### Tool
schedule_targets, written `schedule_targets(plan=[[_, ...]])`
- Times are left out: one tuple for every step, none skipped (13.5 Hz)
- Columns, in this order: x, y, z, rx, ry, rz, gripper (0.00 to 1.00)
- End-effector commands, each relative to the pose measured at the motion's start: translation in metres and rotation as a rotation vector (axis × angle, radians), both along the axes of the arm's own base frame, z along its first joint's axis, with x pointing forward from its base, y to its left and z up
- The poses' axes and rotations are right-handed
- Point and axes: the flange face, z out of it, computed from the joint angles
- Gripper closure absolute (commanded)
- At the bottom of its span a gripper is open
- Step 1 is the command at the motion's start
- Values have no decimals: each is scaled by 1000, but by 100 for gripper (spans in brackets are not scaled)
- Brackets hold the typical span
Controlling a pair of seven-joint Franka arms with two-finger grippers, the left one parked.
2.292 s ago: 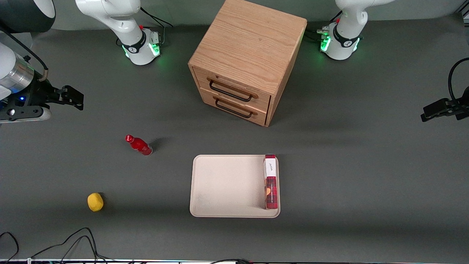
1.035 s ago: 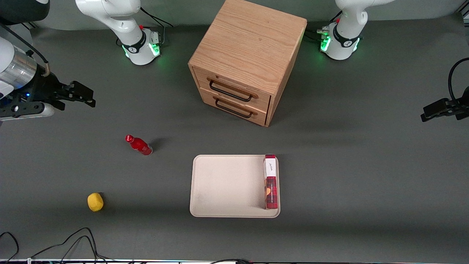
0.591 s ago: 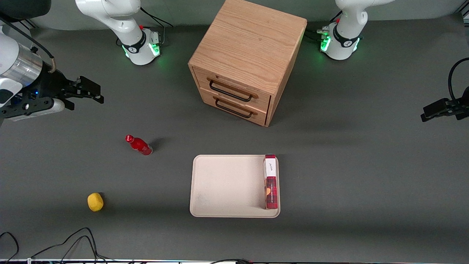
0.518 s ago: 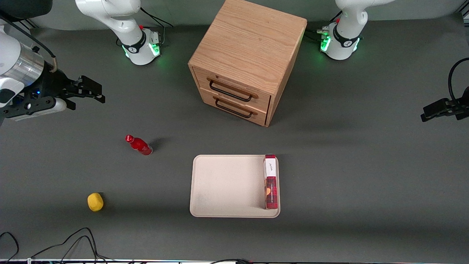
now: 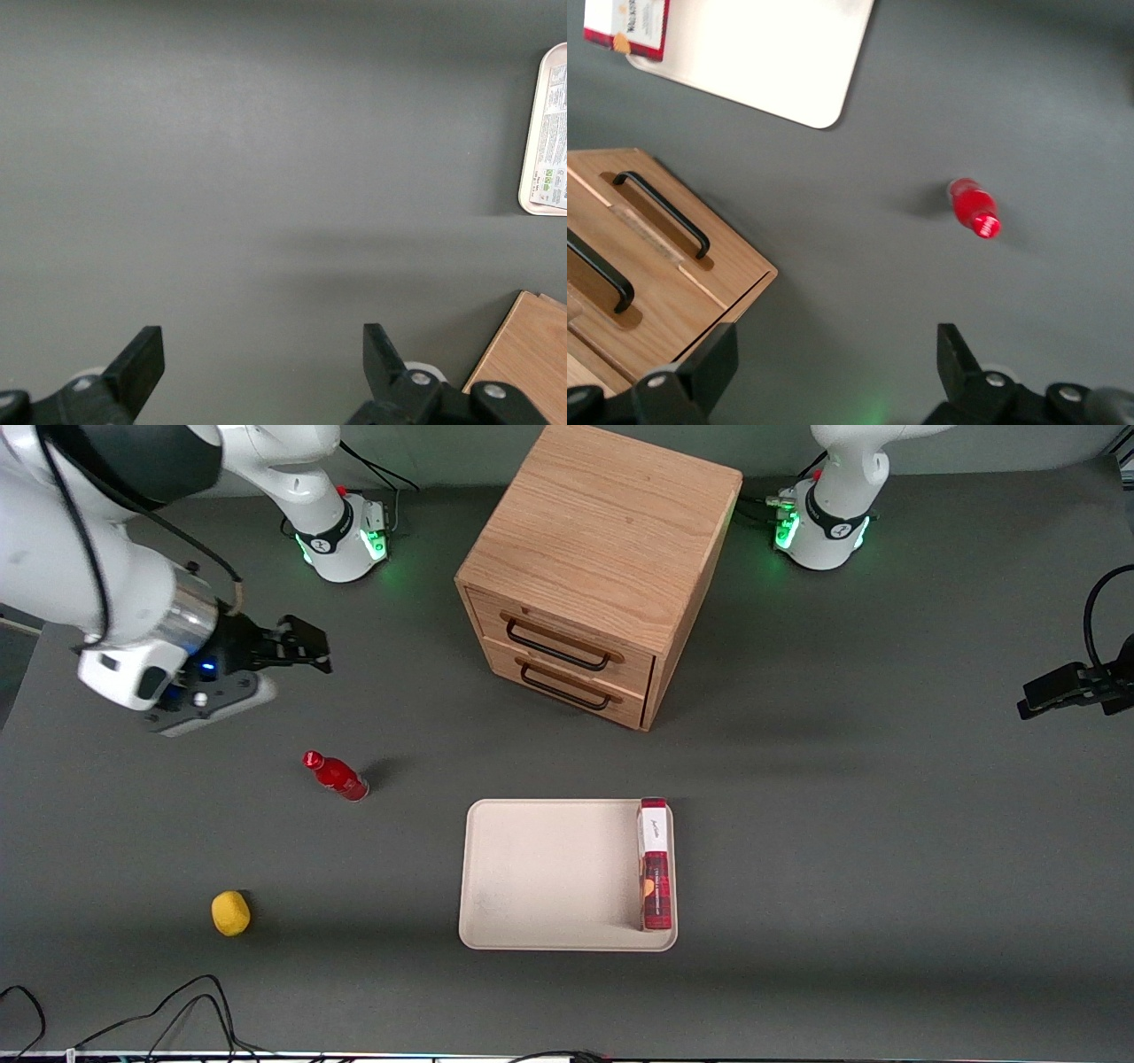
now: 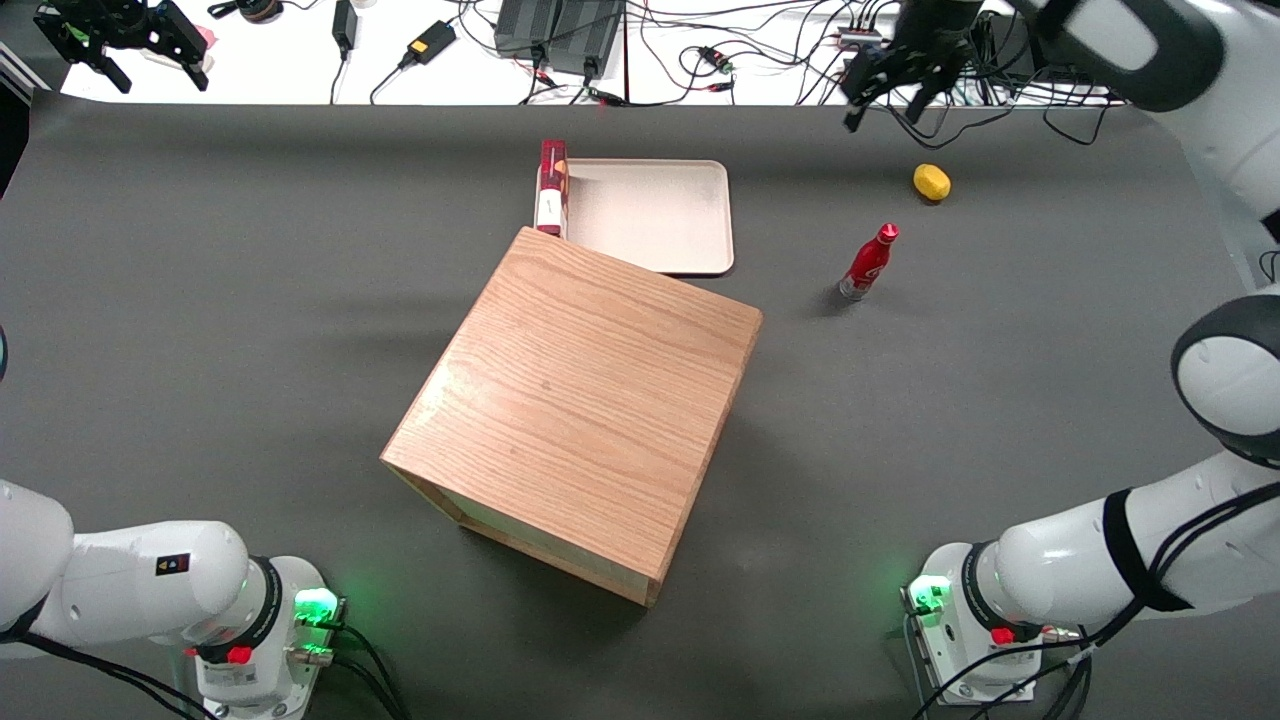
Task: Open upper drawer
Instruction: 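Move the right gripper toward the upper drawer's black handle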
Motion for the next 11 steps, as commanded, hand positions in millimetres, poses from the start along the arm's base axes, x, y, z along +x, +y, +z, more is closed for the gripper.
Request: schedule_targets(plan=[[23,41,-21,13,15,102,0],[25,58,-29,19,23,138,0],[26,74,-37,29,26,197,0],[22,94,-47,37,34,275,0],[16,113,-49,28,17,334,0],[13,125,-51,-1,-6,365,0],[7,137,-52,-10,-15,396,0],[2,147,-54,-12,-12,413,0],[-2,157,-59,-16,-8,432,0],[-8,168,-63,-17,-4,463,0],[-14,176,-63,-10,-8,528,0]])
